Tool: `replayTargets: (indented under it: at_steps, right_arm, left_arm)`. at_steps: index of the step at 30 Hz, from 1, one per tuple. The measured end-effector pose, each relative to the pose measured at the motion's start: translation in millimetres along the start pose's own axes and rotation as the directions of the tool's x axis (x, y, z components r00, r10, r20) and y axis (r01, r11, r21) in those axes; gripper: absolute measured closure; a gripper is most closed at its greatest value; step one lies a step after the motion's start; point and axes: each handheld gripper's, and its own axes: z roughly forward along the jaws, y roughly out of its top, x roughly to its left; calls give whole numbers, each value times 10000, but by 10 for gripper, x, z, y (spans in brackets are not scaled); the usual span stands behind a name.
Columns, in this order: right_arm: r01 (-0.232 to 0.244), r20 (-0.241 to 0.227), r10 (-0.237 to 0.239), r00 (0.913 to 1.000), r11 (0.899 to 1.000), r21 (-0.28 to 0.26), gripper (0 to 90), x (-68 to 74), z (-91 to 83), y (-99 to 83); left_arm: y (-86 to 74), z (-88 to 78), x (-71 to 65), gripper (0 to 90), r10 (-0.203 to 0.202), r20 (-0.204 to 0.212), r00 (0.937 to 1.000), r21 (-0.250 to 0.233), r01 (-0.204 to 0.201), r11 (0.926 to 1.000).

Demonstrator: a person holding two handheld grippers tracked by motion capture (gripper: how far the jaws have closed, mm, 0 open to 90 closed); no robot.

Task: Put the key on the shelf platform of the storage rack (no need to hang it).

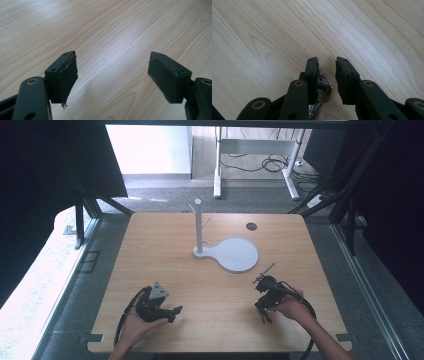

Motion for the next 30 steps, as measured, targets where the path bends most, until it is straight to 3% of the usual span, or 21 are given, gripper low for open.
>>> replayTargets:
  at_steps: [10, 18, 30]
  right_arm:
    - [-55, -225, 61, 9997, 9996, 263, 770, 16, 66, -7]
    - [121, -310, -106, 9995, 9986, 507, 884, 33, 63, 10]
    - [460, -142, -450, 9989, 9962, 745, 896, 79, -33, 28]
  left_arm:
    - [0, 12, -10, 239, 24, 36, 10000, 32, -24, 10000]
    - [-9, 21, 6, 239, -24, 24, 10000, 61, 24, 10000]
    - [-14, 27, 23, 239, -26, 24, 10000, 95, 25, 10000]
